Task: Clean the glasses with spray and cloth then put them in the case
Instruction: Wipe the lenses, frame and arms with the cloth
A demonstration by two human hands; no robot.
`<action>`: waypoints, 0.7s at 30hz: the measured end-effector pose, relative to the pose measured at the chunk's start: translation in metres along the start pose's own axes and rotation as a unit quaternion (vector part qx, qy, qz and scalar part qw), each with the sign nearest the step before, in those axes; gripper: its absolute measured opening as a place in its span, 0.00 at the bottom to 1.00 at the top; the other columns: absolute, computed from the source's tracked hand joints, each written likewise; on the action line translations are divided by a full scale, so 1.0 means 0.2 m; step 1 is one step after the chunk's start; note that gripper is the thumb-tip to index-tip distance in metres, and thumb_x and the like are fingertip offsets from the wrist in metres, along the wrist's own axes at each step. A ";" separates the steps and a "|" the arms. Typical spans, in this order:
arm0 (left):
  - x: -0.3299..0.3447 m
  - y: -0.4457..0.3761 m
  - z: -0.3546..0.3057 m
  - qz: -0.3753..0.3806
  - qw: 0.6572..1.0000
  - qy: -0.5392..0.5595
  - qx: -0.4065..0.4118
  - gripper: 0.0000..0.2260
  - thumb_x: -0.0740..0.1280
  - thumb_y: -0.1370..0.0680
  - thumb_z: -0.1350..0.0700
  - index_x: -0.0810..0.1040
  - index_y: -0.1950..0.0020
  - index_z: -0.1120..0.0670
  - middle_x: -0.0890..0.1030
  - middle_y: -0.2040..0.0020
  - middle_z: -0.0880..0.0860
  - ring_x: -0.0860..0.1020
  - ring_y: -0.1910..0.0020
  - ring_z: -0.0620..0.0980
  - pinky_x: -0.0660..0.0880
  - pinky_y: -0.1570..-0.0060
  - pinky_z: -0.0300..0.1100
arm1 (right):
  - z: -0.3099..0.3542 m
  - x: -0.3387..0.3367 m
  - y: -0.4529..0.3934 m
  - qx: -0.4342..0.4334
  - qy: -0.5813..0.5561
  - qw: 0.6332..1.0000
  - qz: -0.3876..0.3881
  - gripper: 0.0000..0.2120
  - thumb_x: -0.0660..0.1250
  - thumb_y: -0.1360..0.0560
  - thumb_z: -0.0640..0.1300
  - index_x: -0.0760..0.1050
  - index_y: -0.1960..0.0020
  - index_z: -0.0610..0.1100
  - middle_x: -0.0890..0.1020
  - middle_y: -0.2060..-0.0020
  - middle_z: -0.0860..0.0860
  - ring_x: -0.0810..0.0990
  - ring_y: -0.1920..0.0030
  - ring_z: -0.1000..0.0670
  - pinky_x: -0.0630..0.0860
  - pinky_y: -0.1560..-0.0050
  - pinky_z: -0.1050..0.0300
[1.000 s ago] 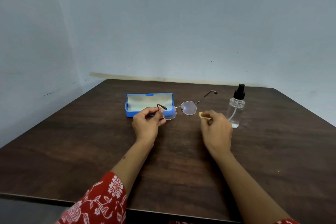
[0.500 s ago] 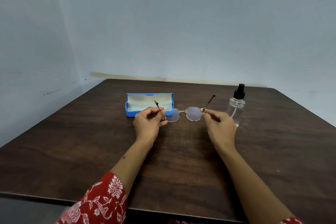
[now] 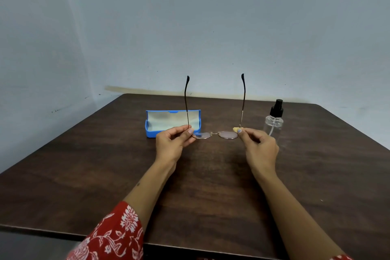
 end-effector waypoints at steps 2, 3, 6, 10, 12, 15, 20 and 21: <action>0.00 0.00 -0.01 0.017 0.997 0.058 -0.046 0.05 0.67 0.28 0.71 0.80 0.53 0.65 0.83 0.60 0.55 0.83 0.62 0.47 0.81 0.62 0.36 | 0.01 0.00 0.00 0.018 -0.021 1.000 -0.009 0.03 0.72 0.29 0.46 0.84 0.57 0.53 0.84 0.60 0.55 0.78 0.60 0.69 0.67 0.59 0.82; 0.00 -0.01 -0.02 0.023 0.993 0.090 -0.070 0.05 0.67 0.27 0.71 0.79 0.53 0.66 0.84 0.61 0.55 0.83 0.63 0.47 0.81 0.62 0.36 | 0.01 0.00 0.00 0.026 -0.033 0.999 -0.014 0.04 0.73 0.30 0.46 0.83 0.59 0.55 0.84 0.61 0.56 0.78 0.60 0.69 0.67 0.60 0.82; -0.01 -0.02 -0.04 0.037 0.983 0.135 -0.120 0.05 0.66 0.27 0.70 0.79 0.53 0.67 0.84 0.64 0.54 0.84 0.64 0.47 0.81 0.62 0.36 | 0.01 0.00 0.00 0.047 -0.069 0.996 -0.020 0.08 0.74 0.32 0.47 0.81 0.66 0.59 0.85 0.63 0.58 0.81 0.59 0.63 0.71 0.60 0.78; -0.02 -0.03 -0.05 0.064 0.982 0.096 -0.151 0.03 0.67 0.27 0.68 0.80 0.54 0.66 0.84 0.62 0.57 0.84 0.62 0.50 0.81 0.63 0.36 | 0.00 0.01 -0.02 0.070 -0.133 0.988 -0.020 0.10 0.74 0.31 0.44 0.82 0.68 0.58 0.85 0.65 0.57 0.83 0.57 0.55 0.77 0.52 0.60; -0.01 -0.04 -0.06 0.079 0.985 0.071 -0.139 0.03 0.67 0.27 0.67 0.80 0.55 0.65 0.84 0.62 0.57 0.84 0.61 0.50 0.81 0.63 0.37 | -0.01 0.01 -0.02 0.087 -0.167 0.982 -0.025 0.09 0.73 0.31 0.42 0.83 0.66 0.54 0.85 0.66 0.56 0.83 0.59 0.56 0.78 0.51 0.59; 0.03 -0.09 -0.09 0.105 0.988 0.016 -0.109 0.03 0.67 0.26 0.66 0.80 0.56 0.64 0.83 0.61 0.57 0.83 0.59 0.51 0.81 0.63 0.37 | -0.02 0.02 -0.04 0.116 -0.198 0.973 -0.039 0.03 0.73 0.30 0.40 0.84 0.60 0.48 0.85 0.68 0.55 0.82 0.63 0.58 0.78 0.54 0.62; 0.10 -0.18 -0.15 0.173 0.979 -0.080 -0.066 0.03 0.68 0.26 0.63 0.81 0.56 0.62 0.82 0.58 0.58 0.82 0.57 0.50 0.80 0.62 0.36 | -0.04 0.02 -0.05 0.158 -0.216 0.961 -0.066 0.05 0.72 0.29 0.40 0.83 0.61 0.49 0.85 0.64 0.50 0.83 0.63 0.56 0.78 0.51 0.58; 0.10 -0.19 -0.16 0.183 0.977 -0.086 -0.063 0.03 0.69 0.27 0.63 0.81 0.57 0.62 0.82 0.59 0.58 0.82 0.58 0.50 0.80 0.62 0.36 | -0.04 0.02 -0.05 0.165 -0.221 0.959 -0.067 0.04 0.72 0.29 0.40 0.83 0.61 0.48 0.85 0.63 0.50 0.83 0.62 0.55 0.77 0.50 0.58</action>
Point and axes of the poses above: each hand's wrist, its own y-axis away from the middle knuckle, its own x-axis out of the palm, z = x × y, the point moved 1 cm from there along -y, towards the middle knuckle
